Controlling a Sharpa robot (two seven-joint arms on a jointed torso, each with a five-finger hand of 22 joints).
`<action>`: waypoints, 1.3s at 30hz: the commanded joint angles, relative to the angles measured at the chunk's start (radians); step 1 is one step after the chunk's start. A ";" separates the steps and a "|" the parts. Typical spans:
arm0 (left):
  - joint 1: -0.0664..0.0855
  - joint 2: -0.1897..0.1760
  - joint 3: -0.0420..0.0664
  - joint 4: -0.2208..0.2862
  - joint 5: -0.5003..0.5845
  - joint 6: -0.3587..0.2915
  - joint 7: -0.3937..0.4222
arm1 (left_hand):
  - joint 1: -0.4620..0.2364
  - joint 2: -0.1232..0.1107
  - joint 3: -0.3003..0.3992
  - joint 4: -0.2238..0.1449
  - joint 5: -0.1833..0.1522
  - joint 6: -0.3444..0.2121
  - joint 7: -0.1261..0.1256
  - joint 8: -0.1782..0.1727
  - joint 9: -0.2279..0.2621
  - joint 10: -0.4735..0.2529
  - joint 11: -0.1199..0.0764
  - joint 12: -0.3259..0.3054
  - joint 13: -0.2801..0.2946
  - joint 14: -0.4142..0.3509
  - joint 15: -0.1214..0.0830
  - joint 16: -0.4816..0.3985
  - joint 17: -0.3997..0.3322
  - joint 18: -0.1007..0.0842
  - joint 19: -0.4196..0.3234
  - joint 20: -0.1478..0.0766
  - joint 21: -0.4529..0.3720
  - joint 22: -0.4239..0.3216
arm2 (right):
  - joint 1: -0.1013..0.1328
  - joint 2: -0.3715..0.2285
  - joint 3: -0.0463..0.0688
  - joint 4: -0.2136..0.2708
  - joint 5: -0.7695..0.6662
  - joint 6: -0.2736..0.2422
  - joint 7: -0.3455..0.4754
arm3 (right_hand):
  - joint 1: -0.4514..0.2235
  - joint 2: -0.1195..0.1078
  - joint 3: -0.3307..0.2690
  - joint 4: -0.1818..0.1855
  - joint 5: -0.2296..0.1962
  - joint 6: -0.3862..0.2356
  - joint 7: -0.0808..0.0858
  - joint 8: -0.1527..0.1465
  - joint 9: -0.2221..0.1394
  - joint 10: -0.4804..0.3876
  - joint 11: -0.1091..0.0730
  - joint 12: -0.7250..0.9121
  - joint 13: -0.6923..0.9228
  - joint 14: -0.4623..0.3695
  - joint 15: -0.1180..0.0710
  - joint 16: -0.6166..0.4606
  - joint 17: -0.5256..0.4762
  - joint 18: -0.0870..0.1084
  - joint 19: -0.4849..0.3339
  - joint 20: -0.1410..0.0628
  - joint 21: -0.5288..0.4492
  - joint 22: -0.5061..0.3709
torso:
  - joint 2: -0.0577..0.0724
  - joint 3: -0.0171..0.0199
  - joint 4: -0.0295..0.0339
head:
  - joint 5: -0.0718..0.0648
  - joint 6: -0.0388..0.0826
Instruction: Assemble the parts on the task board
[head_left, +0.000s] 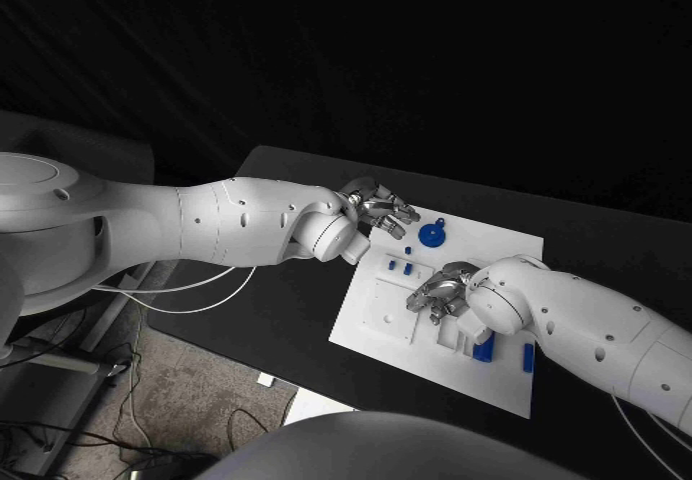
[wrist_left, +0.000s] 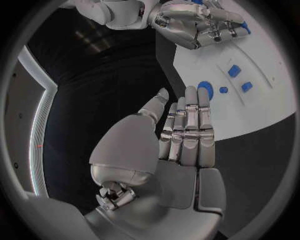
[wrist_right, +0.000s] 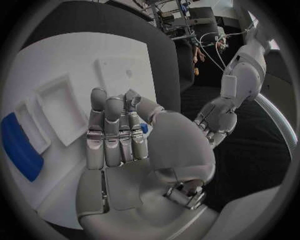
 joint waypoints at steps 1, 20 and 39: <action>0.001 0.002 0.001 0.002 0.003 0.004 0.008 | 0.000 0.000 0.005 0.001 0.006 -0.006 -0.001 -0.001 -0.001 -0.006 0.000 -0.003 -0.001 0.000 0.005 -0.004 0.001 -0.012 -0.008 0.000 0.006 -0.001 | -0.004 0.002 -0.003 -0.002 -0.016 0.005 0.004 | -0.001 0.007 0.002 0.001 0.002 -0.004 0.003 0.004 0.001 -0.006 0.001 0.004 0.002 0.004 0.002 -0.003 -0.001 0.011 -0.003 -0.006 -0.003 0.018 | 0.000 -0.0001 -0.0005 | 0.000 0.000; 0.001 0.001 0.001 0.003 0.003 0.005 0.007 | 0.000 0.000 0.005 0.001 0.006 -0.006 -0.001 -0.001 -0.001 -0.006 0.000 -0.003 -0.001 0.000 0.005 -0.004 0.001 -0.012 -0.008 0.000 0.006 -0.001 | -0.005 0.006 -0.008 -0.010 -0.041 -0.023 -0.003 | -0.002 0.008 0.002 0.002 0.002 -0.004 0.003 0.004 0.003 -0.006 0.001 0.004 0.002 0.004 0.002 -0.002 -0.001 0.011 -0.003 -0.006 -0.003 0.018 | 0.000 0.0006 0.0001 | -0.002 -0.001; 0.001 0.001 0.001 0.003 0.003 0.010 0.006 | -0.003 0.000 0.003 0.006 0.005 -0.006 -0.001 0.000 -0.001 -0.007 0.000 -0.003 -0.001 0.000 0.006 -0.004 0.001 -0.013 -0.009 0.000 0.008 -0.008 | -0.005 0.008 -0.009 -0.010 -0.067 -0.082 -0.023 | -0.017 -0.001 0.028 0.003 0.005 -0.008 0.004 0.004 0.006 -0.008 0.002 0.004 0.002 0.007 0.002 0.002 -0.004 0.014 0.004 -0.004 -0.005 0.018 | 0.000 0.0003 0.0000 | -0.007 -0.002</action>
